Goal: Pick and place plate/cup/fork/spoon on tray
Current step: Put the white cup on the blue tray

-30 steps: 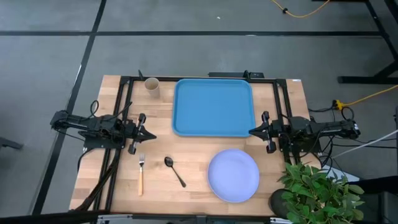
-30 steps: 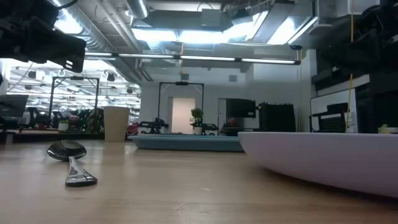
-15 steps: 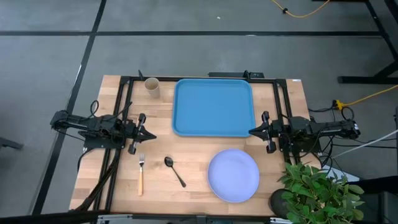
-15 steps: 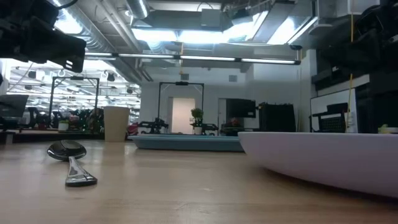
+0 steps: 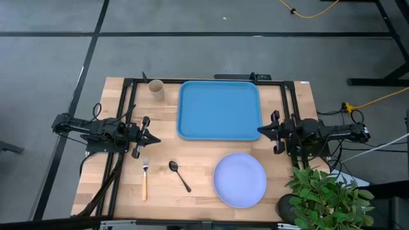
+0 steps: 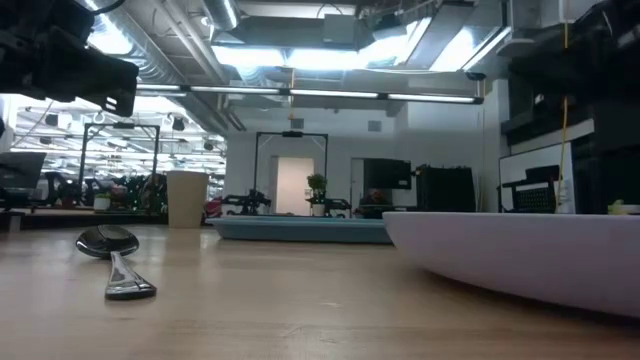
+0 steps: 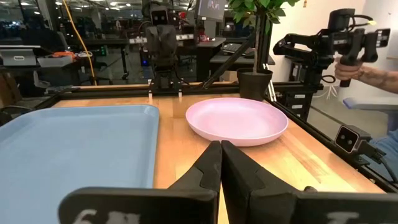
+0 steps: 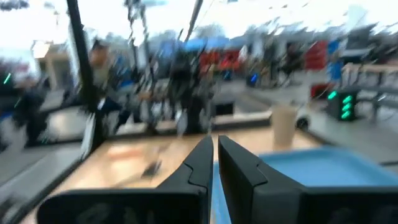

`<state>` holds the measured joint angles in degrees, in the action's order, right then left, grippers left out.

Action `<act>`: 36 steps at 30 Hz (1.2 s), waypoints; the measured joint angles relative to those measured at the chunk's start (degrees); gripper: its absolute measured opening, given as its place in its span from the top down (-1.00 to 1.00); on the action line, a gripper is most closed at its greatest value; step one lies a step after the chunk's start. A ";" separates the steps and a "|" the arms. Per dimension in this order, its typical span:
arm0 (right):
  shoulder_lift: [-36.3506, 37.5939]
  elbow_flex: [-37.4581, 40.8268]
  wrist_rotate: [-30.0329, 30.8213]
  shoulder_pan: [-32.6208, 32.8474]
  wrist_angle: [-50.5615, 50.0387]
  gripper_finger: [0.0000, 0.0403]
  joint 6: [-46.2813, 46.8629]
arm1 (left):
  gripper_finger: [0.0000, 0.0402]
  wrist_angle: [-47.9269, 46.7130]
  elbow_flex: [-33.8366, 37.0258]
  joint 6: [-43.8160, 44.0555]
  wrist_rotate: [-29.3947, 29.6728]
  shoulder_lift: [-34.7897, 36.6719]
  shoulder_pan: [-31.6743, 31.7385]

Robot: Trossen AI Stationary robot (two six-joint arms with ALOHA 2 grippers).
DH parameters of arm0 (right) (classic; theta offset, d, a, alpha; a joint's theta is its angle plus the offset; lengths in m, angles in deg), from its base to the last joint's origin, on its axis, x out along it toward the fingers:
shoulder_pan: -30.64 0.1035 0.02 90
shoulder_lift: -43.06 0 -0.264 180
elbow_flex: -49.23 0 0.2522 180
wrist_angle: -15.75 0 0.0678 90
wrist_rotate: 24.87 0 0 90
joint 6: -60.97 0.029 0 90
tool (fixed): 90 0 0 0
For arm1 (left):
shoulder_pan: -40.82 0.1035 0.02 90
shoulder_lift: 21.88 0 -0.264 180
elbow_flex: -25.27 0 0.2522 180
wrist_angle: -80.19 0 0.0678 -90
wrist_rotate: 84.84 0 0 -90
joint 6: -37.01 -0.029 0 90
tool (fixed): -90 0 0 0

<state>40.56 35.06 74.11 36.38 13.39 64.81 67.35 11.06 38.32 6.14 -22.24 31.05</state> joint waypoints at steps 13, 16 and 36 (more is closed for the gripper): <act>0.02 0.00 10.49 -0.02 15.60 0.85 -18.06 | 1.00 -0.01 0.00 4.32 -0.21 0.00 0.01; 0.01 0.00 10.43 0.00 15.76 0.85 -19.19 | 1.00 -0.01 0.00 4.39 -0.04 0.00 0.01; -0.02 0.00 11.11 0.00 10.52 0.85 -22.20 | 1.00 19.47 0.02 10.56 5.51 -0.26 0.01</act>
<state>40.53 35.06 85.22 36.38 23.91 42.62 86.82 11.08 48.87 11.64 -22.50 31.06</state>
